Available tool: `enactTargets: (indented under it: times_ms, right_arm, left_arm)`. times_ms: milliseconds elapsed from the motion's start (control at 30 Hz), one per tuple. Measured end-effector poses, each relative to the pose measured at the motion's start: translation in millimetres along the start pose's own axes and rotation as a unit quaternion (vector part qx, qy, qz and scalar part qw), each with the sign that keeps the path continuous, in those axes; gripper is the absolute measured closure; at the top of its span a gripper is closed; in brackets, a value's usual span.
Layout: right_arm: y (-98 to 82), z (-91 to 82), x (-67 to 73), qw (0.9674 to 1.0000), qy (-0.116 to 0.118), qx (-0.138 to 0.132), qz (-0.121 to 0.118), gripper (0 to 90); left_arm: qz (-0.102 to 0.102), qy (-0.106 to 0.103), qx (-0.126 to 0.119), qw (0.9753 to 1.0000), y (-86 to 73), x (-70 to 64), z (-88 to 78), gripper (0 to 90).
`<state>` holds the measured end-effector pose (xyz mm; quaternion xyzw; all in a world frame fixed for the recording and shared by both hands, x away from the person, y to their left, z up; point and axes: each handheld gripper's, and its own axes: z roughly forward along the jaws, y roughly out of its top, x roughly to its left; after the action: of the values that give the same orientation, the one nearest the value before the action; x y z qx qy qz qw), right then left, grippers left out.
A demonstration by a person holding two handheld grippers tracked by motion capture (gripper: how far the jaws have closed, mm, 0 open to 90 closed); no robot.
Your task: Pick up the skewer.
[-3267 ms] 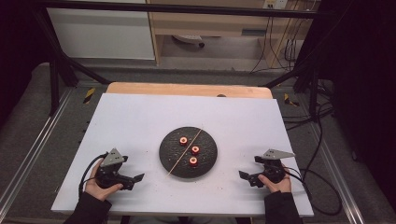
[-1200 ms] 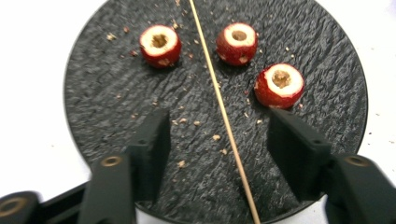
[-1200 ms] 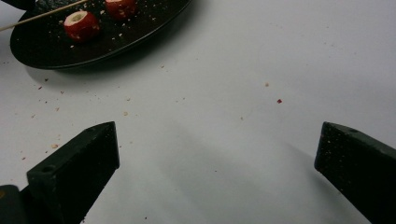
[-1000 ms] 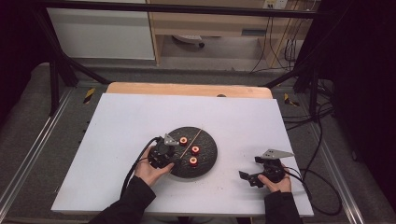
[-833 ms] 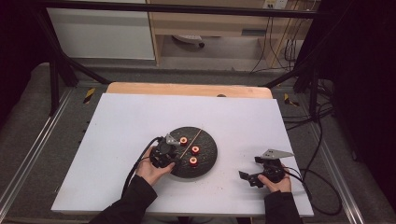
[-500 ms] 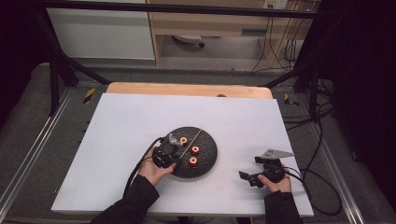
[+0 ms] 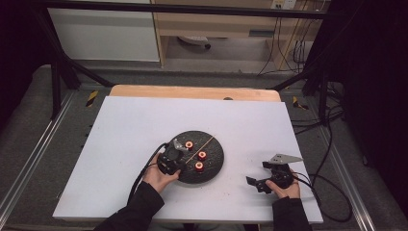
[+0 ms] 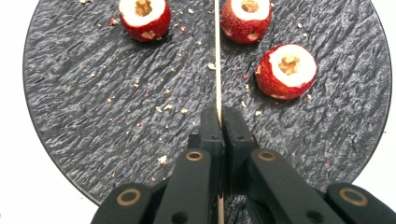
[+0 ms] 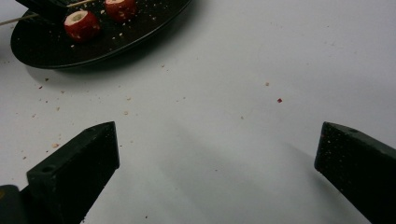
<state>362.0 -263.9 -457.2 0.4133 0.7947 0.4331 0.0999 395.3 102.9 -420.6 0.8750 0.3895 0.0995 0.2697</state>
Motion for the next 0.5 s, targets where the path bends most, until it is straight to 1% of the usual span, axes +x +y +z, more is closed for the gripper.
enactTargets:
  times_ms: [133,200,267,400,500]
  right_arm:
    - [0.1,-0.2,0.0,1.0,0.0,0.0,0.0,0.4]
    - [0.2,-0.4,0.0,1.0,0.0,0.0,0.001,0.4]
    - [0.1,-0.2,0.0,1.0,0.0,0.0,0.0,0.4]
    - [0.0,-0.2,-0.1,1.0,-0.001,0.002,0.0,0.4]
    - [-0.1,-0.2,0.0,1.0,-0.003,0.002,0.0,0.4]
  left_arm:
    - [-0.004,-0.003,-0.008,1.0,-2.1,2.1,-1.7,88.0]
    - [-0.008,-0.005,-0.016,0.9998,-3.4,3.7,-3.3,88.0]
    - [-0.007,-0.004,-0.021,0.9998,-4.5,4.9,-5.5,88.0]
    - [-0.008,-0.004,-0.039,0.9992,-8.6,7.9,-11.5,88.1]
    - [-0.011,-0.011,-0.052,0.9985,-12.3,10.7,-15.9,88.0]
